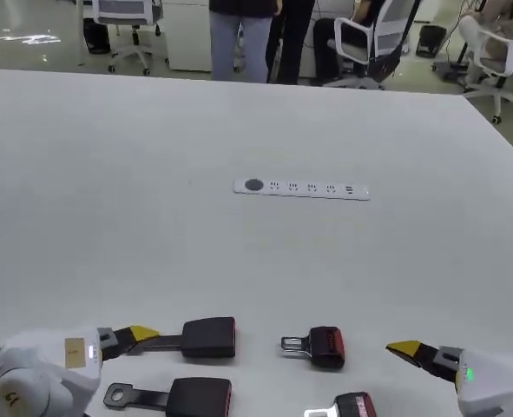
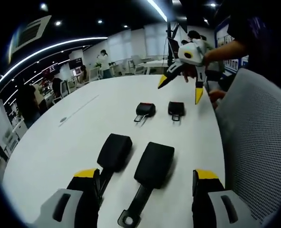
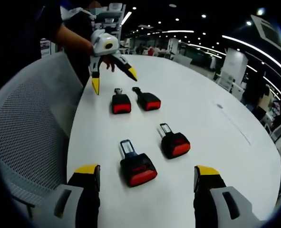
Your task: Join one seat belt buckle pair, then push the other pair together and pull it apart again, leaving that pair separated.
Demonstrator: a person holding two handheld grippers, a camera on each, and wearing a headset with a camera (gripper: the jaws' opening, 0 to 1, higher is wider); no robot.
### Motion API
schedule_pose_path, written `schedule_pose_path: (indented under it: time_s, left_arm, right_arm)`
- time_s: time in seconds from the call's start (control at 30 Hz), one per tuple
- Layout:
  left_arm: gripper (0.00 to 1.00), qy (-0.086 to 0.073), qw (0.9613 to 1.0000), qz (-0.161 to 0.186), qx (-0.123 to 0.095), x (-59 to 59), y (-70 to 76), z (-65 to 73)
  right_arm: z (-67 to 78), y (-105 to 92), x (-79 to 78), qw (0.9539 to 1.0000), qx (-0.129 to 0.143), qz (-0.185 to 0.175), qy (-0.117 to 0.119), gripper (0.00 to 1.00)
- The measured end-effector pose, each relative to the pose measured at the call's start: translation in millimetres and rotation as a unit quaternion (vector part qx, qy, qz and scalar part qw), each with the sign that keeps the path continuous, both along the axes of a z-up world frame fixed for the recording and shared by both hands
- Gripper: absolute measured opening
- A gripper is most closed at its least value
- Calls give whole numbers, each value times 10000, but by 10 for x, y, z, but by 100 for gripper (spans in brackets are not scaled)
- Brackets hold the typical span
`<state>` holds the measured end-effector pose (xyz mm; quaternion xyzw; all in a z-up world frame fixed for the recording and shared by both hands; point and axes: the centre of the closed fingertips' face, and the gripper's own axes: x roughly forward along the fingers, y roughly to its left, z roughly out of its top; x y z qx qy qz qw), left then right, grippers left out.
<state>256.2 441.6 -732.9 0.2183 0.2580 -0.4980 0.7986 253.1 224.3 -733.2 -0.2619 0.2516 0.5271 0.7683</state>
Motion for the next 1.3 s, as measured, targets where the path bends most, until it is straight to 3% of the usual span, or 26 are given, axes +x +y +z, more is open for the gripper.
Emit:
schedule_pose_path:
  time_s: [0.37,0.87,1.07,1.3]
  left_arm:
    - [70,245,9974,-532,412,-24,-88,-112]
    - [50,621,9862,-1199,955,-36,-163,-312]
    - [45,712,9822,-1338,1109,-17,-122,-415]
    - [39,836,9795,-1441,1130,-18,-137,-441]
  right_arm:
    - [-113,10,-11,9975,-362,605,57,64]
    - [-265,39,-35,9880,-803,1310,167,42]
    - [-345,33,-76,9836,-936,1511,293,35]
    - [-358,40,-75,9828,-976,1540,297,31]
